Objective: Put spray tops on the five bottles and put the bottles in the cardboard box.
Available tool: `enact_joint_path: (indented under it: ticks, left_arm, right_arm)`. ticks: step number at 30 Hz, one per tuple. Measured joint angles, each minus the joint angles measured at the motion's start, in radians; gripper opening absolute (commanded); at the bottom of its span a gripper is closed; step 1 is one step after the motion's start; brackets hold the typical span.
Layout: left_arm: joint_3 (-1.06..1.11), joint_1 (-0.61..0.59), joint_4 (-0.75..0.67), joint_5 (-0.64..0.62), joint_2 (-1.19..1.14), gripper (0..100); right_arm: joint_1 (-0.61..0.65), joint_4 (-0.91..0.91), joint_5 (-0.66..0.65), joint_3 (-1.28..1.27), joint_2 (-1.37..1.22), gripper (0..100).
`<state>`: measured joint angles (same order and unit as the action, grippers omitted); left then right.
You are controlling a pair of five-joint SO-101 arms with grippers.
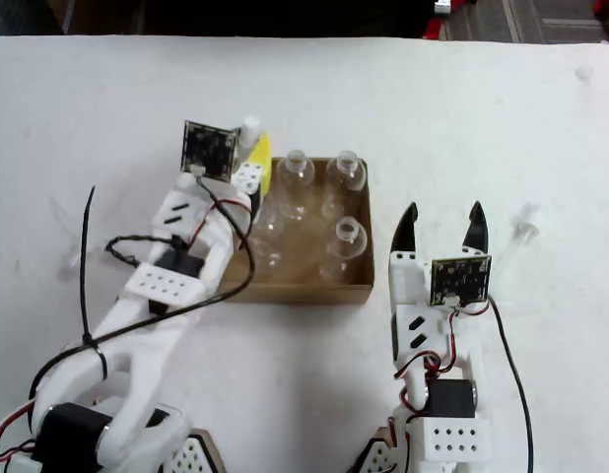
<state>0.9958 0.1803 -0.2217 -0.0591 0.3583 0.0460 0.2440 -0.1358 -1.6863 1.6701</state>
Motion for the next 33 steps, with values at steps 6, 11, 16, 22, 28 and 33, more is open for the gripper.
enact_joint_path:
  ticks: [6, 11, 16, 22, 28, 33]
  left_arm:
    - [0.0, 0.0, 0.0, -0.04, 0.0, 2]
    - [0.0, 0.0, -0.074, -0.06, -0.049, 2]
    - [0.061, 0.0, -0.255, -0.1, -0.11, 2]
    - [0.112, 0.0, -0.345, -0.118, -0.112, 2]
    - [0.132, 0.0, -0.362, -0.123, -0.112, 2]
    - [0.133, 0.0, -0.365, -0.124, -0.112, 2]
  right_arm:
    - [0.0, 0.0, 0.0, 0.0, 0.0, 26.9]
    - [0.0, 0.0, 0.0, 0.0, 0.0, 26.9]
    - [0.0, 0.0, 0.0, 0.0, 0.0, 26.9]
    - [0.0, 0.0, 0.0, 0.0, 0.0, 26.9]
    - [0.0, 0.0, 0.0, 0.0, 0.0, 26.9]
    - [0.0, 0.0, 0.0, 0.0, 0.0, 26.9]
